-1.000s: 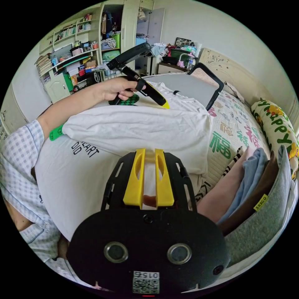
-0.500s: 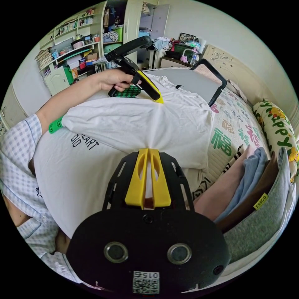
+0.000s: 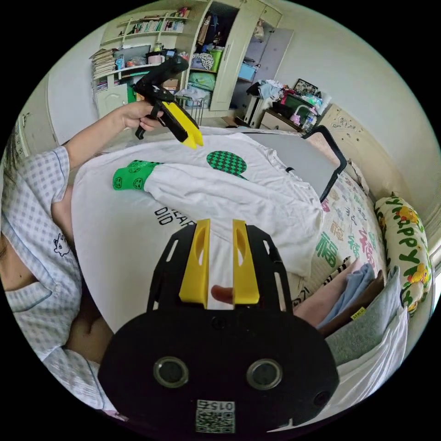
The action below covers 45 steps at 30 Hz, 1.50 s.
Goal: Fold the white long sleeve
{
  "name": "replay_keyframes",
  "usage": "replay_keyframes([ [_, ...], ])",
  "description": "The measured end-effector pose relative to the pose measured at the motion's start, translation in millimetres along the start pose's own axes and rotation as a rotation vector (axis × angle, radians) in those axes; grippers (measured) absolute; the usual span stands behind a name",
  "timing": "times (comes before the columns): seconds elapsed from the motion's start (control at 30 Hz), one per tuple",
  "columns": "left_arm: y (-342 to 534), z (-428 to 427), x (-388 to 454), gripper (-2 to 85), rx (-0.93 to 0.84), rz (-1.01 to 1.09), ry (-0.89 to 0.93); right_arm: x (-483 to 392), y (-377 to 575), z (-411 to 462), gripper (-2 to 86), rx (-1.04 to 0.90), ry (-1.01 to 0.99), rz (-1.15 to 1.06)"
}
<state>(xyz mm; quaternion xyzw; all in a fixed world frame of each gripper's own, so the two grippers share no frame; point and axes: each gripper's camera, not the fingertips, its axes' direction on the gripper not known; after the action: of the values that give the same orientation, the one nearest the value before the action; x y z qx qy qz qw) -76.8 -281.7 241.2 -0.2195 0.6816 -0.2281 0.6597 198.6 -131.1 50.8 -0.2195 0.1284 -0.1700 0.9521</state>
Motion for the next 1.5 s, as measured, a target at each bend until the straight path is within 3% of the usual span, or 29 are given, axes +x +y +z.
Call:
replay_keyframes([
  [0.2, 15, 24, -5, 9.2, -0.047, -0.038, 0.186, -65, -41, 35, 7.2, -0.064, 0.016, -0.093],
  [0.5, 19, 9, 35, 0.5, -0.064, 0.024, 0.015, -80, -57, 56, -0.2, -0.184, -0.002, -0.023],
  [0.9, 15, -19, 52, 2.4, -0.081, 0.042, -0.028, -107, -73, 58, -1.0, -0.28, 0.067, -0.008],
  [1.17, 19, -97, 61, 6.8, 0.067, 0.134, 0.149, -110, -80, 32, -0.7, 0.005, 0.047, 0.149],
  [1.23, 18, -104, 71, 6.5, 0.03, 0.209, 0.172, -116, -89, 35, -0.9, 0.054, 0.015, 0.134],
  [1.5, 2, -106, 62, 5.4, -0.193, 0.275, 0.152, -139, -120, 90, -1.0, -0.125, 0.021, 0.038],
])
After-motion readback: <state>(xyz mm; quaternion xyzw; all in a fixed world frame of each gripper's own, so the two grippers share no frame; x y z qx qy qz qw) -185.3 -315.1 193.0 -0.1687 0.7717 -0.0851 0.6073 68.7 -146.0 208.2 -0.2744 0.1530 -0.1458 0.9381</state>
